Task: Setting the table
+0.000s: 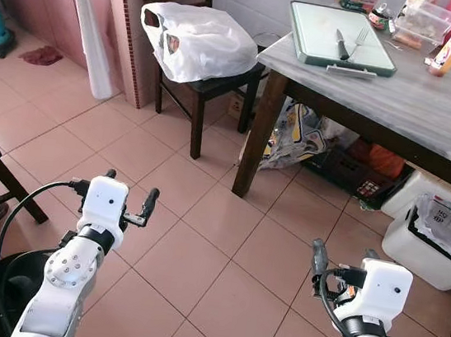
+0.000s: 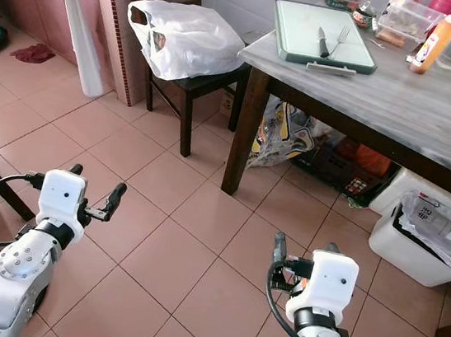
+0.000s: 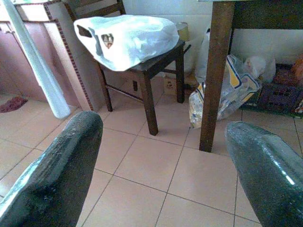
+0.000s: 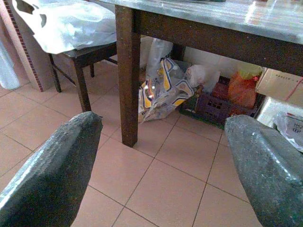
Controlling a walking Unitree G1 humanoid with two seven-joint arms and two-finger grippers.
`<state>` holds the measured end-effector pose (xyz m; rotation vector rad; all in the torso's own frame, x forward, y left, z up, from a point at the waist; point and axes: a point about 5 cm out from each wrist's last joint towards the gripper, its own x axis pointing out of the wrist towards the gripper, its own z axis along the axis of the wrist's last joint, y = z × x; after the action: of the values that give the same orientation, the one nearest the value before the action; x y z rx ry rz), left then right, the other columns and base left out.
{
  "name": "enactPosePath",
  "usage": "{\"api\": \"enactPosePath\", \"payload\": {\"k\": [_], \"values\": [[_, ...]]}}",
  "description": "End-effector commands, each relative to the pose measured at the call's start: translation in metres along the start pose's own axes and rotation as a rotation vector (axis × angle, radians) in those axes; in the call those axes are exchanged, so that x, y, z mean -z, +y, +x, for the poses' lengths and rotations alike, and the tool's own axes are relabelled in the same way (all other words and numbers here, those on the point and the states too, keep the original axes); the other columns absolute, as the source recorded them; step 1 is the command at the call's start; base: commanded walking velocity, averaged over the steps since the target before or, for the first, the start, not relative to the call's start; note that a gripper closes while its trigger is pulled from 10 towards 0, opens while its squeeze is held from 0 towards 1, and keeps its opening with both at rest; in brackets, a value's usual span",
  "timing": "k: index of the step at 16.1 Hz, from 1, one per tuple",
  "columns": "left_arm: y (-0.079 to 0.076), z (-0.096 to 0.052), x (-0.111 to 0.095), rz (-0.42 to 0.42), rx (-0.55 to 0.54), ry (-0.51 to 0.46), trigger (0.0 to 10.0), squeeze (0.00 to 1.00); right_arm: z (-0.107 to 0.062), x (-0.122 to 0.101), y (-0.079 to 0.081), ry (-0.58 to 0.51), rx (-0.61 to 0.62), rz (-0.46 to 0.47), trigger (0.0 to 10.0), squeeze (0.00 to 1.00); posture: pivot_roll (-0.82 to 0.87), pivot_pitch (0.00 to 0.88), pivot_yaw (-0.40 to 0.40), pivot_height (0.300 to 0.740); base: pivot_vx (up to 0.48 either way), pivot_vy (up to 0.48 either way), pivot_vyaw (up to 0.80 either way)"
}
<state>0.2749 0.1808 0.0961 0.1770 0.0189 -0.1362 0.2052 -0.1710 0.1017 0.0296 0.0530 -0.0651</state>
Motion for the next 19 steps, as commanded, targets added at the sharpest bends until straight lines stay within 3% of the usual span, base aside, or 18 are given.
{"api": "enactPosePath", "payload": {"k": [1,5,15,19], "values": [[0.0005,0.0009,0.0003,0.015,0.005,-0.001,10.0,0.00,0.0000,-0.0014,-0.0036,-0.009,0.022,-0.006,10.0,0.00,0.09,0.130,-0.064,0.740,0.000,0.000,0.00],[-0.0009,0.0015,-0.0007,0.016,0.010,-0.005,10.0,0.00,0.0002,-0.0001,-0.0064,0.004,0.044,0.028,10.0,0.00,0.09,0.127,-0.061,0.740,0.000,0.000,0.00],[-0.0017,0.0019,-0.0022,0.019,0.013,-0.008,10.0,0.00,0.0013,-0.0021,-0.0040,-0.021,0.036,-0.066,10.0,0.00,0.09,0.131,-0.053,0.740,0.000,0.000,0.00],[-0.0026,0.0013,-0.0021,0.021,0.017,-0.005,10.0,0.00,0.0016,-0.0028,-0.0067,-0.035,0.057,-0.057,10.0,0.00,0.09,0.134,-0.055,0.740,0.000,0.000,0.00]]}}
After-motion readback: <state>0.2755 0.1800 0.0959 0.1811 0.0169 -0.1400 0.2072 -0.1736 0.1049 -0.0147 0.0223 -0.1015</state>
